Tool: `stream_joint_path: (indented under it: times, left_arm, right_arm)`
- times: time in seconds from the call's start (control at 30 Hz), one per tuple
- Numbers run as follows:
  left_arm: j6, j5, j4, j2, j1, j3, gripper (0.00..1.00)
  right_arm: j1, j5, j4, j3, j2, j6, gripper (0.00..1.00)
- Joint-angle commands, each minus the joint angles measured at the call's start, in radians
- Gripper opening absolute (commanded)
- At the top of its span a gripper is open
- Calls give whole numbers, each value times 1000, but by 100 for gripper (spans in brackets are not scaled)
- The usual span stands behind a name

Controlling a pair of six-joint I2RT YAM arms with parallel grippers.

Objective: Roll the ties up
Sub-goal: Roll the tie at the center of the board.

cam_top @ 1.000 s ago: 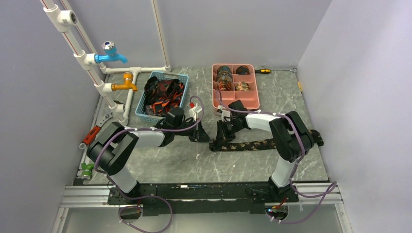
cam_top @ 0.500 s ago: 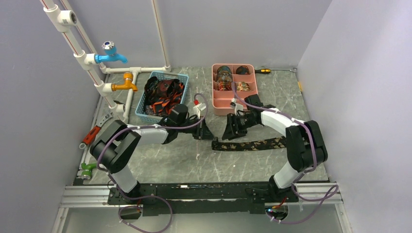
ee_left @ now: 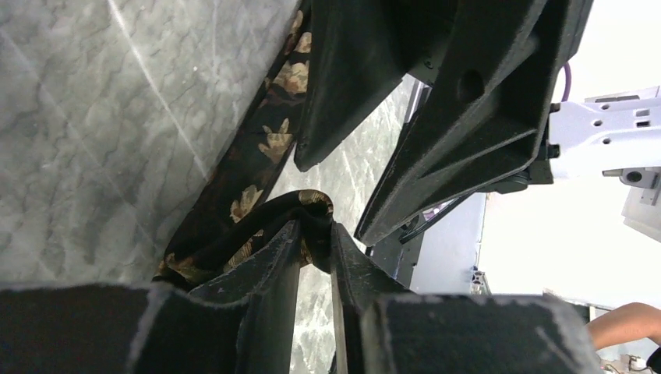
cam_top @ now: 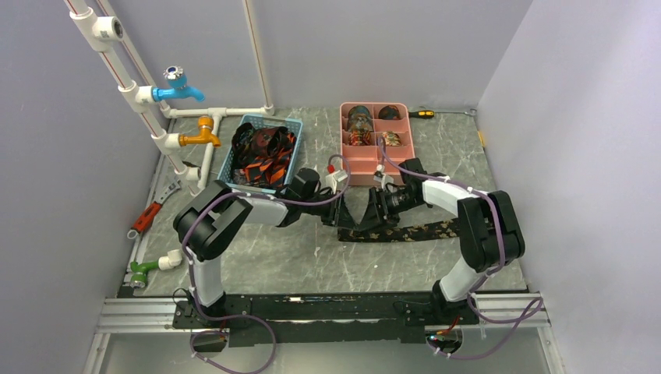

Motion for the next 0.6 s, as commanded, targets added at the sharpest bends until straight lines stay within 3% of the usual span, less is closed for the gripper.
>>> stream_joint_path:
  times: [0.0, 0.37, 0.57]
  left_arm:
    - [-3, 7, 1, 37, -2, 24, 25]
    - [-28, 6, 20, 84, 1, 51, 19]
    - [-53, 14, 30, 105, 0, 71, 20]
  right_arm:
    - [1, -7, 9, 9, 34, -17, 57]
    - [29, 3, 57, 11, 70, 20, 53]
    - [45, 26, 62, 20, 93, 15, 51]
